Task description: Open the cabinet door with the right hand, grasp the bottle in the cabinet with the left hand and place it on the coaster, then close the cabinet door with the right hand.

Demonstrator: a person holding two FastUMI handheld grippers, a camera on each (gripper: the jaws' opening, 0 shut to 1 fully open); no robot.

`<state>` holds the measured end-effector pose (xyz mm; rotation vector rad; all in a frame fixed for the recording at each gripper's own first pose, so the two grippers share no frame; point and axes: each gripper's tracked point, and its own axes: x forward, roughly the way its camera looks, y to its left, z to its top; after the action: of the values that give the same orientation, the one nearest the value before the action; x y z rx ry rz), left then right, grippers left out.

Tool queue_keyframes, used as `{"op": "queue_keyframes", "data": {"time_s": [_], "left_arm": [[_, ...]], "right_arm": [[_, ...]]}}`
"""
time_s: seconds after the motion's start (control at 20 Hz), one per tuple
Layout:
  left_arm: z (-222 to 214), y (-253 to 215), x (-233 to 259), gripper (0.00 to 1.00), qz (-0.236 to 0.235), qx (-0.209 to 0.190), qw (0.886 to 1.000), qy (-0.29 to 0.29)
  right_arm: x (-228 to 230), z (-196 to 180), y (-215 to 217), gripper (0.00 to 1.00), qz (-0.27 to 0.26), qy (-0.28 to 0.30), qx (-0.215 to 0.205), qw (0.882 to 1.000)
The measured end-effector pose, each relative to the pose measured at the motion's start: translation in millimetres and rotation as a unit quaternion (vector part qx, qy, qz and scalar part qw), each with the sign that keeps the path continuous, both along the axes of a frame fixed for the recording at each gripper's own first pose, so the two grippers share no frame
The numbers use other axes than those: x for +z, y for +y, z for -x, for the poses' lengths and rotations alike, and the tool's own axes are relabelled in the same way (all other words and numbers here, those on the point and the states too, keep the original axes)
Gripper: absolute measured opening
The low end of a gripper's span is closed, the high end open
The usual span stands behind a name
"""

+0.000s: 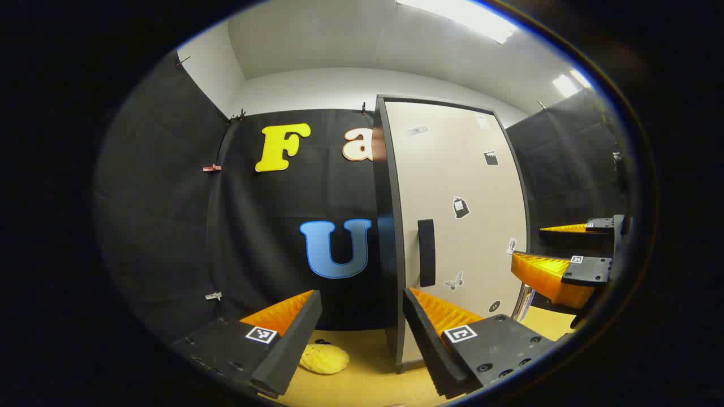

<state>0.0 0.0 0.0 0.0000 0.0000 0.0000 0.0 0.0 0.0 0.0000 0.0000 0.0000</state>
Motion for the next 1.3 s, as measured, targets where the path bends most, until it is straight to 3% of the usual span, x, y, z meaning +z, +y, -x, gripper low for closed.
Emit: {"op": "queue_keyframes", "data": {"time_s": [1.3], "left_arm": [[-7.7, 6.5, -4.6, 0.92, 0.005, -0.009, 1.0, 0.006]], "right_arm": [[0.0, -12.4, 6.7, 0.97, -0.019, 0.005, 0.0, 1.0]]}}
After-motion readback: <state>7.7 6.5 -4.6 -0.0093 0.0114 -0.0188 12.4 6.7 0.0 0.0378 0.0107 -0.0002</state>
